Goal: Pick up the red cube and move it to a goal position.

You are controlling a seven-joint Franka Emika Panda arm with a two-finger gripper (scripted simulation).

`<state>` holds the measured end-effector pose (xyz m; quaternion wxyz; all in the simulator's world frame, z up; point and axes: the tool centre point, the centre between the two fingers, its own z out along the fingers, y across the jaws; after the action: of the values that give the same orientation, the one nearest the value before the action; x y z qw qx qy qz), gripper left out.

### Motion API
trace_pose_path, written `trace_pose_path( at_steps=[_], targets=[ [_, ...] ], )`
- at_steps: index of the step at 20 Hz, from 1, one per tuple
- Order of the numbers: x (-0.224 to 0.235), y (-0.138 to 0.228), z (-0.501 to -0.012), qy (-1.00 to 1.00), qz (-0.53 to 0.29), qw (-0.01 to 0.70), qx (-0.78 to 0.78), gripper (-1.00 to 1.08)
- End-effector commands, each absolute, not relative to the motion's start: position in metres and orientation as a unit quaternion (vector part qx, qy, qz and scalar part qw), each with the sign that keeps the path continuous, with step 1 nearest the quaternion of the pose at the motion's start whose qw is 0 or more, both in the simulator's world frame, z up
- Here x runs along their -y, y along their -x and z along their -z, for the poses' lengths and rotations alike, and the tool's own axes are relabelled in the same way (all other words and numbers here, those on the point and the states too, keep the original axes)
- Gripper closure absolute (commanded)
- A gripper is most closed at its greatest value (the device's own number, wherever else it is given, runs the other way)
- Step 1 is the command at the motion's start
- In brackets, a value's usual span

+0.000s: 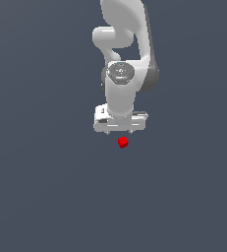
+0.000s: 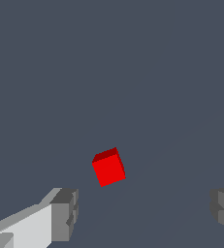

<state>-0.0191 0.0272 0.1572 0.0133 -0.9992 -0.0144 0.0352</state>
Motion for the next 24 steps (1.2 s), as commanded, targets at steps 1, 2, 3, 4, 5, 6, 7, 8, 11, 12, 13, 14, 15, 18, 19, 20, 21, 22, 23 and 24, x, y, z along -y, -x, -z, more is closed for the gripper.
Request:
trace_pose_path(
  at_steps=[1, 2, 3, 4, 5, 6, 7, 8, 11, 12, 13, 14, 15, 18, 19, 20, 21, 22, 23, 24],
  targets=[
    [-0.027, 0.019, -0.157, 0.999, -0.035, 0.013, 0.014, -0.92],
    [-0.027, 0.019, -0.157, 0.999, -0.035, 0.013, 0.015, -0.92],
    [-0.027, 0.019, -0.156, 0.999, -0.035, 0.013, 0.016, -0.92],
    [-0.028, 0.02, -0.155, 0.999, -0.035, 0.013, 0.017, -0.92],
    [-0.028, 0.02, -0.154, 0.999, -0.034, 0.013, 0.019, -0.92],
    [-0.029, 0.021, -0.152, 0.999, -0.034, 0.013, 0.022, -0.92],
    [-0.029, 0.021, -0.149, 0.999, -0.033, 0.013, 0.025, -0.92],
    [-0.03, 0.022, -0.146, 0.999, -0.032, 0.012, 0.029, -0.92],
    [-0.033, 0.025, -0.135, 0.999, -0.029, 0.011, 0.044, -0.92],
    [-0.034, 0.027, -0.131, 0.998, -0.028, 0.011, 0.051, -0.92],
    [-0.035, 0.028, -0.126, 0.998, -0.027, 0.011, 0.057, -0.92],
    [-0.037, 0.029, -0.12, 0.998, -0.026, 0.01, 0.065, -0.92],
    [-0.038, 0.031, -0.114, 0.997, -0.024, 0.01, 0.073, -0.92],
    [-0.042, 0.037, -0.093, 0.995, -0.019, 0.008, 0.101, -0.92],
    [-0.044, 0.039, -0.086, 0.994, -0.017, 0.007, 0.111, -0.92],
    [-0.045, 0.04, -0.078, 0.993, -0.015, 0.007, 0.12, -0.92],
    [-0.047, 0.042, -0.072, 0.992, -0.013, 0.006, 0.129, -0.92],
    [-0.048, 0.044, -0.065, 0.99, -0.011, 0.005, 0.137, -0.92],
    [-0.049, 0.045, -0.059, 0.989, -0.01, 0.005, 0.145, -0.92],
    [-0.05, 0.046, -0.053, 0.988, -0.008, 0.004, 0.152, -0.92]
  ],
)
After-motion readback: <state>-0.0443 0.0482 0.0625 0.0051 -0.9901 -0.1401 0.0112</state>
